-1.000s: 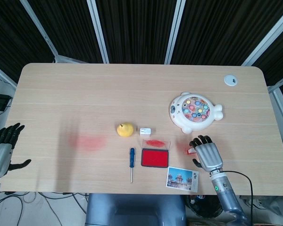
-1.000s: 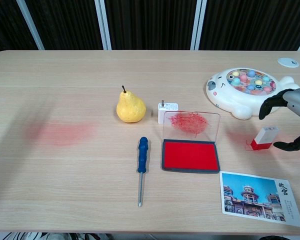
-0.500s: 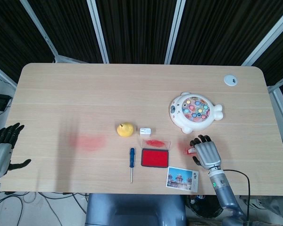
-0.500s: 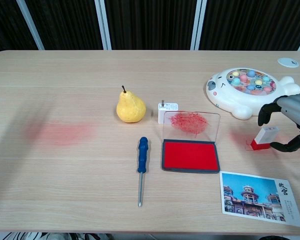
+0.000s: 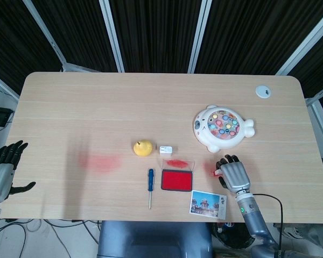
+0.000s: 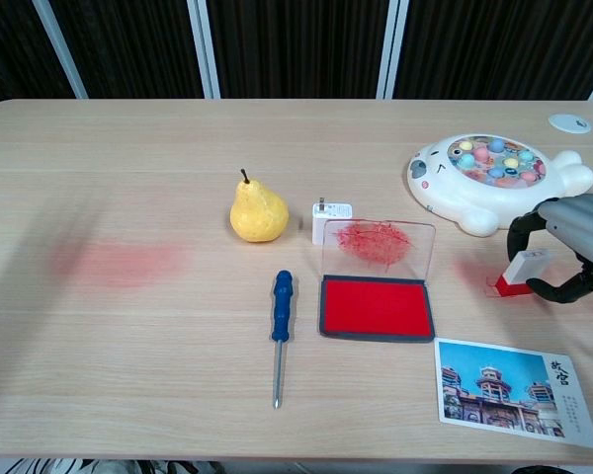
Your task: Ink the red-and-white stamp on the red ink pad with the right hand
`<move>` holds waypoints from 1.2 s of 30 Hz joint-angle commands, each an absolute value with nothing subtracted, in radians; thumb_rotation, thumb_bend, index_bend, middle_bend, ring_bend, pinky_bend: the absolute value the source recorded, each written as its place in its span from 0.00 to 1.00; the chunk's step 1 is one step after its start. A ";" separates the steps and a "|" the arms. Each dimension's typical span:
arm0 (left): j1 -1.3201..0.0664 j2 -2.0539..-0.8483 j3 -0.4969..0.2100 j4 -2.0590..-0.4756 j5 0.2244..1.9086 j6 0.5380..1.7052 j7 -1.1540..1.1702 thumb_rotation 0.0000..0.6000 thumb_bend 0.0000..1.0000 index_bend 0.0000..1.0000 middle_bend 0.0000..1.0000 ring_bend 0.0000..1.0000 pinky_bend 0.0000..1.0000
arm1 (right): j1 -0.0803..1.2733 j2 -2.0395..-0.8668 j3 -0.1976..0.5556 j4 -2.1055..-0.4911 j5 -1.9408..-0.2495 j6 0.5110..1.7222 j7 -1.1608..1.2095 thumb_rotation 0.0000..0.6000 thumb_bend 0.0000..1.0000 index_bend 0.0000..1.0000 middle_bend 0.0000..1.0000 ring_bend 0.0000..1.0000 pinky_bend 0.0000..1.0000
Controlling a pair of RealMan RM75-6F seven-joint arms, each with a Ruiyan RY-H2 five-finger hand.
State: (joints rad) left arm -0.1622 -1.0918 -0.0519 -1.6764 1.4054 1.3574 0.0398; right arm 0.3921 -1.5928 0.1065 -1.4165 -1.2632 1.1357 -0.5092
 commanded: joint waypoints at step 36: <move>-0.163 -1.089 -0.053 -1.678 1.400 1.356 0.035 1.00 0.00 0.00 0.00 0.00 0.00 | 0.395 -1.592 0.083 -1.404 -1.342 1.214 -0.436 1.00 0.60 0.71 0.58 0.44 0.39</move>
